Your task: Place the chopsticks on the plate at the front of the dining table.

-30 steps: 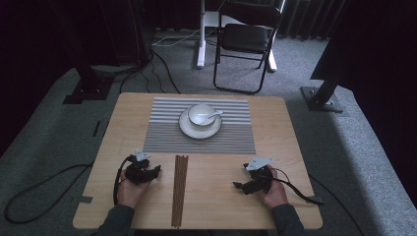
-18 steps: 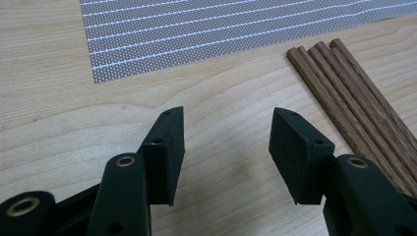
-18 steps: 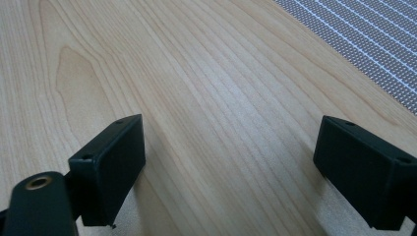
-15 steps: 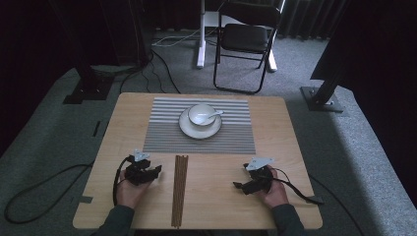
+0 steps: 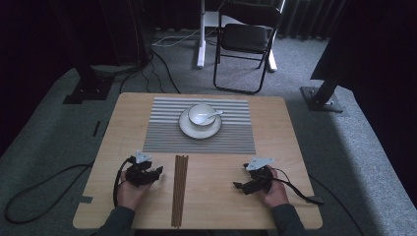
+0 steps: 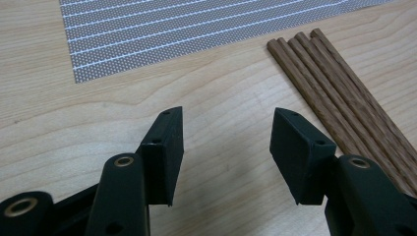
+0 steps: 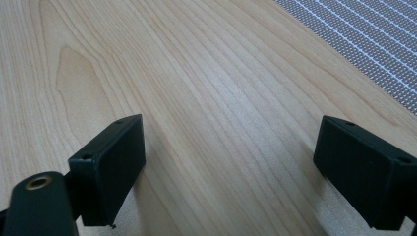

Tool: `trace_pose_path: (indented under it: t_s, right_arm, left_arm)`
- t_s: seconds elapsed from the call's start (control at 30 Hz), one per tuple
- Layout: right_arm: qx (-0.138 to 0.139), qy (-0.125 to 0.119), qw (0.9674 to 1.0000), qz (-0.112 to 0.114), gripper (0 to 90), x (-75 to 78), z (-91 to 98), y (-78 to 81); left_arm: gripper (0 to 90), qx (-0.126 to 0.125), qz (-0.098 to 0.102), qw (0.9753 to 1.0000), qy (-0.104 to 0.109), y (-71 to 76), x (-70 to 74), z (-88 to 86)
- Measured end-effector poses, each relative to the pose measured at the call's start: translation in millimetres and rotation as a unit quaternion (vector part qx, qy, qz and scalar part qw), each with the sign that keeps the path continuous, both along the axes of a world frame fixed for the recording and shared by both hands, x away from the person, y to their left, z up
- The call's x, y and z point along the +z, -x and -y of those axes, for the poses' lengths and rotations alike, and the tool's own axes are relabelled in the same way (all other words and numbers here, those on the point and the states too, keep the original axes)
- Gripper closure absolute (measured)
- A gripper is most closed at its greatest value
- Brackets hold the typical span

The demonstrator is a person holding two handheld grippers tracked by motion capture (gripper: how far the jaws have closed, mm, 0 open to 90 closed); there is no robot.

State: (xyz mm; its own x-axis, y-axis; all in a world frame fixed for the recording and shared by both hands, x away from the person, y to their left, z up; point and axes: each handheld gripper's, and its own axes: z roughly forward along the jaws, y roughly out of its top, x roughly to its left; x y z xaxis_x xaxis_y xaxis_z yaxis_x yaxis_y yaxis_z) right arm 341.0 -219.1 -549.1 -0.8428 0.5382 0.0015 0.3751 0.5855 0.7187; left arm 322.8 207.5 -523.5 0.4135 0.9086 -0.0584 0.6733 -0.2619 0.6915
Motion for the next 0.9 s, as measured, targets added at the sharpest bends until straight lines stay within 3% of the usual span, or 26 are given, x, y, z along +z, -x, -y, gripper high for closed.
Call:
trace_pose_path:
  t_s: [0.73,0.9]
  right_arm:
    - [0.0,0.0,1.0,0.0,11.5,0.0,0.0,0.0]
    - [0.0,0.0,1.0,0.0,11.5,0.0,0.0,0.0]
  left_arm:
    - [47.1,-0.016,-0.002,0.9999,0.005,9.5,3.4,11.7]
    - [47.1,-0.019,-0.007,0.9997,0.015,10.7,3.6,14.0]
